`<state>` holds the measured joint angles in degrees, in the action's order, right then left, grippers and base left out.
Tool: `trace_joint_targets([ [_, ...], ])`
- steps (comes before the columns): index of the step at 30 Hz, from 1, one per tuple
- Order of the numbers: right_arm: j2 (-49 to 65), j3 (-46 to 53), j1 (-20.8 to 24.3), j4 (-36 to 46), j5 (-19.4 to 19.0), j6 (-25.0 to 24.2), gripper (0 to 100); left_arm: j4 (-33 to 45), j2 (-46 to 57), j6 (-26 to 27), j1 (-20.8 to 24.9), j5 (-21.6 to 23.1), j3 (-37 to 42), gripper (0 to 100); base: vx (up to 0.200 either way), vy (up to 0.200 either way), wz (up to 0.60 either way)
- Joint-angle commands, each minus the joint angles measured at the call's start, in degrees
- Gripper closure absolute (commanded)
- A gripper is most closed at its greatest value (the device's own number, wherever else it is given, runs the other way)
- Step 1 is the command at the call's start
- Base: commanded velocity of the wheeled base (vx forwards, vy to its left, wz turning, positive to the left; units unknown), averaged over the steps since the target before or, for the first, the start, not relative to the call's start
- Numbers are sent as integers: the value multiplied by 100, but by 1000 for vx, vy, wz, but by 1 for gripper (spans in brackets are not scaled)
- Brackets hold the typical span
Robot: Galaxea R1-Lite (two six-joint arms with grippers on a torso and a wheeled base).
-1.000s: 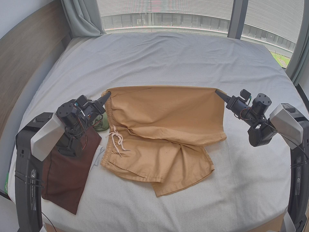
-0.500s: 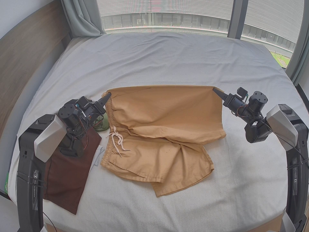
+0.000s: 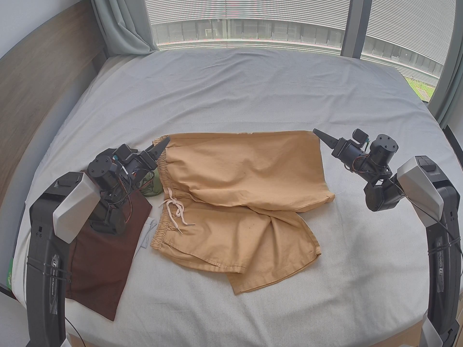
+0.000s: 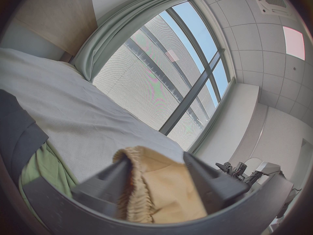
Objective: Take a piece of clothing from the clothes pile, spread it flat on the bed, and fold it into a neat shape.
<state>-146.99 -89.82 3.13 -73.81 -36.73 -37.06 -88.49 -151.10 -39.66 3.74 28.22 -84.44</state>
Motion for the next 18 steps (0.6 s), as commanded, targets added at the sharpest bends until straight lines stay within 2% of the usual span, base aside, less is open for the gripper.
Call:
trace_joint_targets([
  [1, -128, -132, -14, 16, 52, -3, 0, -19, 2, -288, 48, -1, 68, 0, 0, 0, 0],
  [2, -110, -9, -14, -10, 61, 6, 0, -10, 55, -438, 65, -1, 165, 0, 0, 0, 0],
  [8, 321, 817, 12, -204, 61, 15, 0, 7, 292, -482, 65, -1, 684, 0, 0, 0, 0],
  [13, 857, 1854, 100, -458, 61, 41, 0, -37, 679, -438, 30, 17, 1466, 0, 0, 0, 0],
  [18, 1498, 3366, 179, -1047, 61, 94, 0, -45, 1443, -139, -23, 193, 2696, 0, 0, 0, 0],
])
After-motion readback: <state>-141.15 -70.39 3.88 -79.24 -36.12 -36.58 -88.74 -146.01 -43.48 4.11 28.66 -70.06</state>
